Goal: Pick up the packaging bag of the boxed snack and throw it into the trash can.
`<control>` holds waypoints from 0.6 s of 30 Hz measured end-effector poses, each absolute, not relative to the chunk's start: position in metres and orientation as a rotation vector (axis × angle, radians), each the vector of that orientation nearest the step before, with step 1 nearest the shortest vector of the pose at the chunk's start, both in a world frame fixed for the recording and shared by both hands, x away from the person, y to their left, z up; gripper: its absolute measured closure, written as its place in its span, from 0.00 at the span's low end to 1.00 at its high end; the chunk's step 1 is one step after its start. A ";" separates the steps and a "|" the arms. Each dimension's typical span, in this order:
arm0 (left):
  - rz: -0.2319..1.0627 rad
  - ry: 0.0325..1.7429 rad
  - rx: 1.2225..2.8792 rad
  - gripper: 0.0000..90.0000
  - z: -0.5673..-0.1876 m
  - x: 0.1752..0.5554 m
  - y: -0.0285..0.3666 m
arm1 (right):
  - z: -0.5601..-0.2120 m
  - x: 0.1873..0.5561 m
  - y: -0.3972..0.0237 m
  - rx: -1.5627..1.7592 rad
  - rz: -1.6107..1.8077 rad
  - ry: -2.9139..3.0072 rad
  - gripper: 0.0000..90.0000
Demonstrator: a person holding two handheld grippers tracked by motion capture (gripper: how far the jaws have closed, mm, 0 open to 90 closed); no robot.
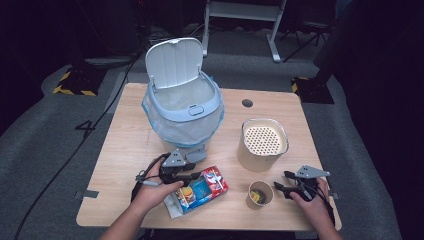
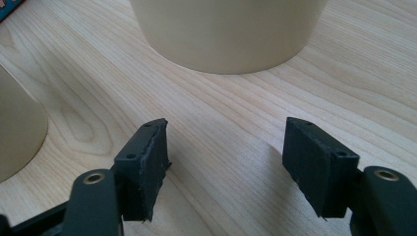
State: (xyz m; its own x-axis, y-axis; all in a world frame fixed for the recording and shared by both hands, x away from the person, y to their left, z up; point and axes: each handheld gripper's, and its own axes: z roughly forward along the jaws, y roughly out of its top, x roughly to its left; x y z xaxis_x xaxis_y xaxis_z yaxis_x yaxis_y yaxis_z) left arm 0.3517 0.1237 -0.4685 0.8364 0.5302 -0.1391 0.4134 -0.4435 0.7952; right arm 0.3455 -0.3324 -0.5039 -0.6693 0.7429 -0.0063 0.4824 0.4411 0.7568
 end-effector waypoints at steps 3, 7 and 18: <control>0.118 0.714 2.080 0.68 -0.474 0.352 0.124 | -0.504 0.345 -0.332 1.046 1.076 2.360 0.38; 0.100 0.744 2.103 0.70 -0.480 0.355 0.125 | -0.504 0.345 -0.332 1.046 1.076 2.360 0.38; 0.044 0.780 2.157 0.82 -0.481 0.358 0.120 | -0.504 0.345 -0.332 1.046 1.076 2.360 0.37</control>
